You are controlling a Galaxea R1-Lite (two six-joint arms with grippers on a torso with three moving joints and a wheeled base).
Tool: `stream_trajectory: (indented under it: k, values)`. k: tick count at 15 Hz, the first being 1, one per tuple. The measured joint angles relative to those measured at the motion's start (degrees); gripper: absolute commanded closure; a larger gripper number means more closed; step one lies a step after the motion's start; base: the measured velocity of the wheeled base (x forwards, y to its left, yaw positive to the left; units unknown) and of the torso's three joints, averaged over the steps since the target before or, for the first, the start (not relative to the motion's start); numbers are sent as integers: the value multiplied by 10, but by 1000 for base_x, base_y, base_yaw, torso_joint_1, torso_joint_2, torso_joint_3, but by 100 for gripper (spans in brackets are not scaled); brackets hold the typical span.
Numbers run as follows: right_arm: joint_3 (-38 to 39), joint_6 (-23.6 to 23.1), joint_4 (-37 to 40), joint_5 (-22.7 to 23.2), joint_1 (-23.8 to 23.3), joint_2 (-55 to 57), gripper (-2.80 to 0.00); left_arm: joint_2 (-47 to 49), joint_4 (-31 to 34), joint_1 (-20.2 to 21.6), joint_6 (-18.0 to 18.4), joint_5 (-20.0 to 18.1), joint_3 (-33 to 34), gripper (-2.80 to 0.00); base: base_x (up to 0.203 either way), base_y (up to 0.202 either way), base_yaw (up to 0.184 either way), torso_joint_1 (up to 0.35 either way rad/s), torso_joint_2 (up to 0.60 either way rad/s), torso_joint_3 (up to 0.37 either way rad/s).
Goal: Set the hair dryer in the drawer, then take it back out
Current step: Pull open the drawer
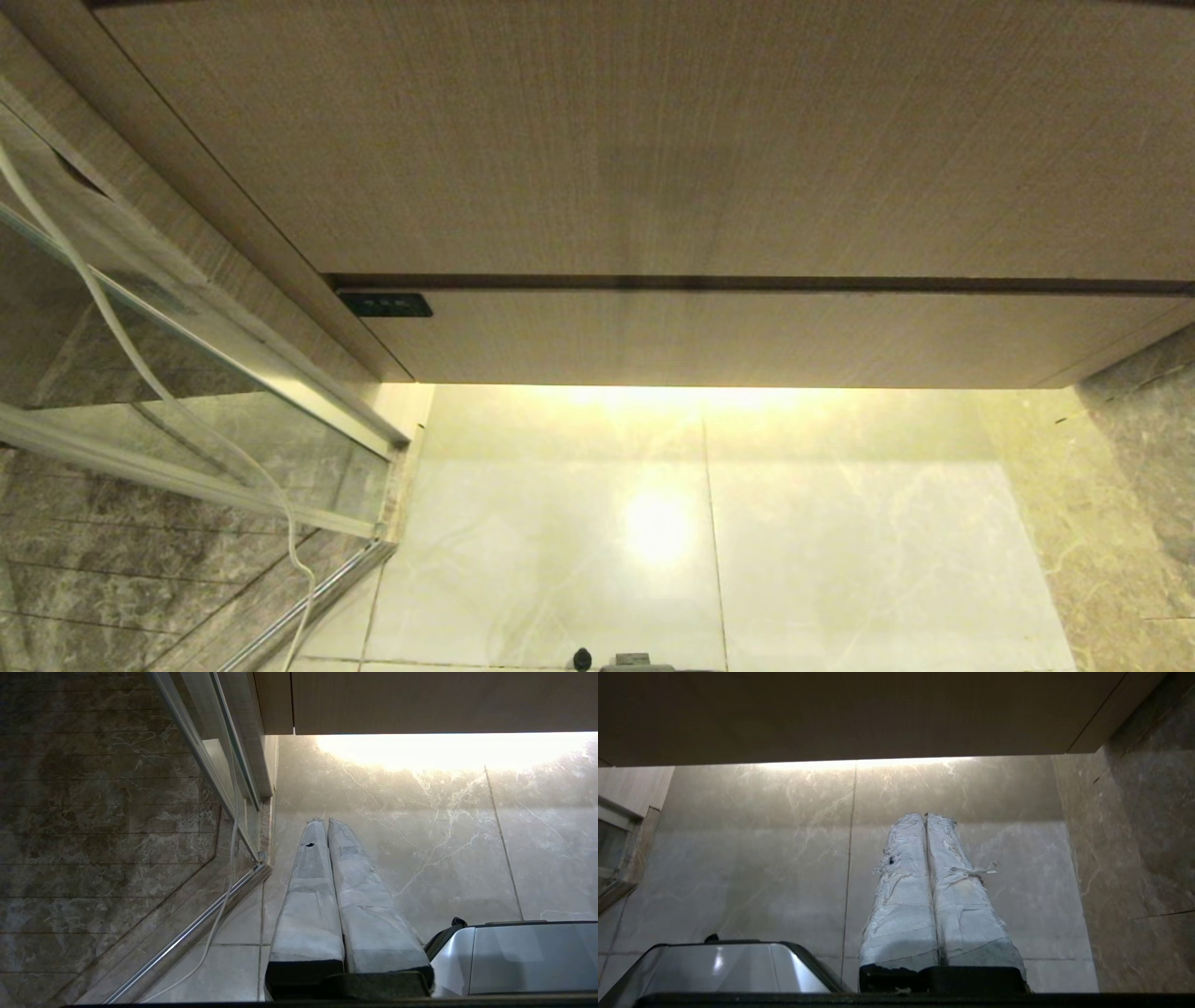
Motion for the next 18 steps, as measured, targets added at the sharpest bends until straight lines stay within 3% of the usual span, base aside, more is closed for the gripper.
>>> stream_trajectory:
  k: [4,9,13,18]
  values:
    - [-141,1,123,20,1,151,0,0,0,0,0,0,0,0,0,0,0,0,0,0]
    - [-261,-23,112,31,37,413,0,0,0,0,0,0,0,0,0,0,0,0,0,0]
    - [-340,-121,81,37,59,590,0,0,0,0,0,0,0,0,0,0,0,0,0,0]
    - [-350,-206,81,23,54,656,0,0,0,0,0,0,0,0,0,0,0,0,0,0]
